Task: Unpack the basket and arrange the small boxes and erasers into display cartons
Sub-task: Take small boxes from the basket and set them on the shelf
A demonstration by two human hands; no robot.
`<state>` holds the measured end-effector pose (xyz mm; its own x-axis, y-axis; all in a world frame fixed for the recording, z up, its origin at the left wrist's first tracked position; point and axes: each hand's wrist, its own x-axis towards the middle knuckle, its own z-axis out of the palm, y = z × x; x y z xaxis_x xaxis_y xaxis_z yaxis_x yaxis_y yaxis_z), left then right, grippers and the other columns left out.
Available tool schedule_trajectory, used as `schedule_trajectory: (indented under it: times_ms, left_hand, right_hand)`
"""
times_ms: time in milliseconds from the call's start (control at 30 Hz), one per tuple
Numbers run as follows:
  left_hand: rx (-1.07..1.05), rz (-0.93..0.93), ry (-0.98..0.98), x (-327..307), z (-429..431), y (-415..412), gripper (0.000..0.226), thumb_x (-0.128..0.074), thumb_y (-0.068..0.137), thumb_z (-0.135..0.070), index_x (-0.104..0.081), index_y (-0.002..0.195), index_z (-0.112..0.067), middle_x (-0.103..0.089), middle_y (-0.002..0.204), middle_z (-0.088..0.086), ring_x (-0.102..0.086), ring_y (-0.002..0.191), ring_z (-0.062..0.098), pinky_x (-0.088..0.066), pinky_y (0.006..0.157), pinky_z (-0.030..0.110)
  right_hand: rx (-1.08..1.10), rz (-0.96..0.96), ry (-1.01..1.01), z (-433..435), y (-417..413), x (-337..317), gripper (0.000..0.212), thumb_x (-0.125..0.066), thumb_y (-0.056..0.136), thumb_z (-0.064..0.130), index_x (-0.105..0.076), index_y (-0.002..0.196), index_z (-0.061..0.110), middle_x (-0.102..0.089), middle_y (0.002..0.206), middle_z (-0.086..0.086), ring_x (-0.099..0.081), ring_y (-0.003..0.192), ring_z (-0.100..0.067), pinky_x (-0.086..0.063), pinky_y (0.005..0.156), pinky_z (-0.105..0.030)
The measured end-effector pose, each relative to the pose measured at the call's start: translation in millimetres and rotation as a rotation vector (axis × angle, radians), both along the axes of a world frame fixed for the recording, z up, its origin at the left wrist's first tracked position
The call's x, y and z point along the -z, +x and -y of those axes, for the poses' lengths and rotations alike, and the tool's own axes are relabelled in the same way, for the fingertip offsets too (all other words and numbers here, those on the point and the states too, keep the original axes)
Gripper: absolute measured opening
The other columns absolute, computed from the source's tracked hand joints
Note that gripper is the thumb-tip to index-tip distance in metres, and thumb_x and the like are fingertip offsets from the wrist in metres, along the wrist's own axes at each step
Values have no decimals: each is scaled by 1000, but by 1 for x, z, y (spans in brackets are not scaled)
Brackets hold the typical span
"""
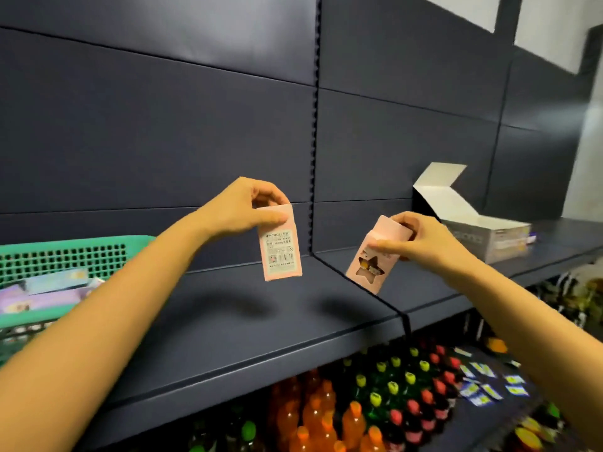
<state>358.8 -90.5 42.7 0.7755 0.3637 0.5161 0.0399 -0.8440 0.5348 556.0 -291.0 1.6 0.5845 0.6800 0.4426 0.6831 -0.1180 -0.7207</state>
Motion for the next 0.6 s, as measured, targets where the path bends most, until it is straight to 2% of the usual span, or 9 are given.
schedule_trajectory:
  times_ms: [100, 167, 233, 300, 433, 600]
  left_hand:
    - [25, -4, -8, 7, 21, 53, 9, -66, 84, -10, -67, 93, -13, -69, 84, -4, -61, 71, 2, -49, 61, 9]
    - [36, -23, -16, 11, 33, 84, 10, -66, 84, -11, -67, 94, -11, -69, 86, -2, -63, 75, 4, -51, 62, 10]
    - [46, -54, -12, 13, 40, 114, 11, -66, 84, -13, -67, 95, -11, -70, 89, 3, -64, 78, 9, -52, 68, 18]
    - [59, -85, 2, 15, 44, 142, 9, -67, 83, -14, -67, 93, -12, -70, 90, 5, -63, 78, 11, -52, 72, 22]
    - [73, -163, 30, 22, 39, 197, 7, -67, 83, -14, -66, 90, -14, -70, 90, 5, -60, 73, 8, -48, 62, 11]
    - [79, -207, 24, 33, 14, 262, 6, -67, 83, -13, -66, 89, -12, -71, 90, 5, -61, 73, 7, -49, 65, 14]
  right_hand:
    - [23, 5, -7, 26, 47, 5, 40, -75, 74, 33, -56, 107, 21, -63, 94, 2, -61, 84, -11, -52, 67, -23]
    - [33, -19, -5, 36, 75, 7, 40, -75, 75, 33, -53, 107, 21, -62, 94, 2, -61, 88, -15, -54, 74, -29]
    - [30, -46, -3, 42, 101, 8, 41, -74, 75, 31, -52, 107, 21, -61, 100, -1, -61, 94, -19, -55, 80, -34]
    - [25, -59, -3, 46, 125, 10, 41, -74, 75, 31, -52, 107, 20, -62, 103, -3, -61, 96, -21, -55, 81, -35]
    - [28, -59, -10, 43, 171, 18, 42, -74, 76, 30, -50, 109, 19, -60, 105, -3, -60, 97, -20, -53, 77, -31]
    - [7, -69, -41, 22, 235, 32, 46, -77, 73, 31, -53, 110, 19, -63, 105, -3, -63, 97, -20, -56, 81, -35]
